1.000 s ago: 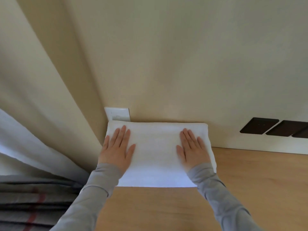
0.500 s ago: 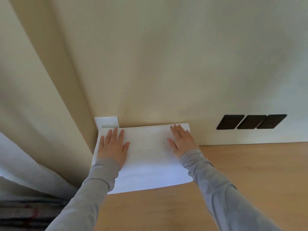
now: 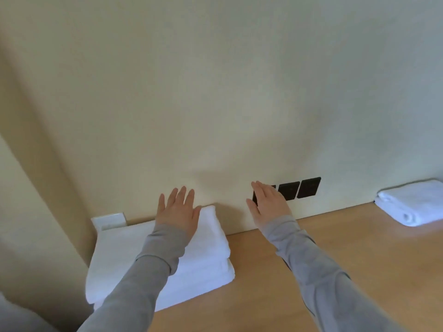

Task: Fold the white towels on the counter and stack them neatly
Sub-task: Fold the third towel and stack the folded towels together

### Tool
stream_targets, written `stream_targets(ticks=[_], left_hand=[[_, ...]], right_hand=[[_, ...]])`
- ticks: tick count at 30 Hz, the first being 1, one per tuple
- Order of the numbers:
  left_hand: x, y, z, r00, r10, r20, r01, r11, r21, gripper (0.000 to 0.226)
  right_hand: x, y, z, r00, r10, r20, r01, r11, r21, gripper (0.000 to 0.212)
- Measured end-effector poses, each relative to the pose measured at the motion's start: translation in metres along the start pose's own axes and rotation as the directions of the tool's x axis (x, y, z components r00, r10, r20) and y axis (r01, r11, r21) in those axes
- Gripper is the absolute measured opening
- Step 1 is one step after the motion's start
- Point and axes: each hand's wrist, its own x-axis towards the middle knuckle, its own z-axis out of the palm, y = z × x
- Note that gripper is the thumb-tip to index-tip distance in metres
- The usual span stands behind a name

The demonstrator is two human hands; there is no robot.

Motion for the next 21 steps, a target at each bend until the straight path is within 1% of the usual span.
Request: stream_targets(ticks=[4, 8, 11, 16, 21], left_hand=[[0.002, 0.081, -0.035, 0.996, 0.072, -0.06, -0.072, 0.997, 0.0, 0.055], [-0.008, 0.179, -0.06, 0.98, 0.154, -0.125, -0.154, 0.988, 0.003, 0.055], [-0.017, 0.259, -0.076, 0.963, 0.227, -0.148, -0.235, 0.971, -0.041, 0.055], [-0.034, 0.394, -0.097, 0.896, 0.399, -0.195, -0.418, 0.906, -0.067, 0.055], [-0.044, 0.505, -0.118, 0.816, 0.526, -0.241, -0.553, 0.831, -0.056, 0.054]], right_hand=[[-0.031, 0.073, -0.048, 0.996, 0.068, -0.062, -0.069, 0.998, -0.016, 0.053], [-0.079, 0.167, -0.096, 0.982, 0.148, -0.115, -0.155, 0.986, -0.055, 0.053], [-0.12, 0.238, -0.131, 0.966, 0.222, -0.134, -0.234, 0.969, -0.078, 0.053], [-0.19, 0.343, -0.182, 0.929, 0.332, -0.166, -0.354, 0.927, -0.126, 0.054], [-0.248, 0.421, -0.22, 0.865, 0.455, -0.213, -0.493, 0.849, -0.188, 0.055]])
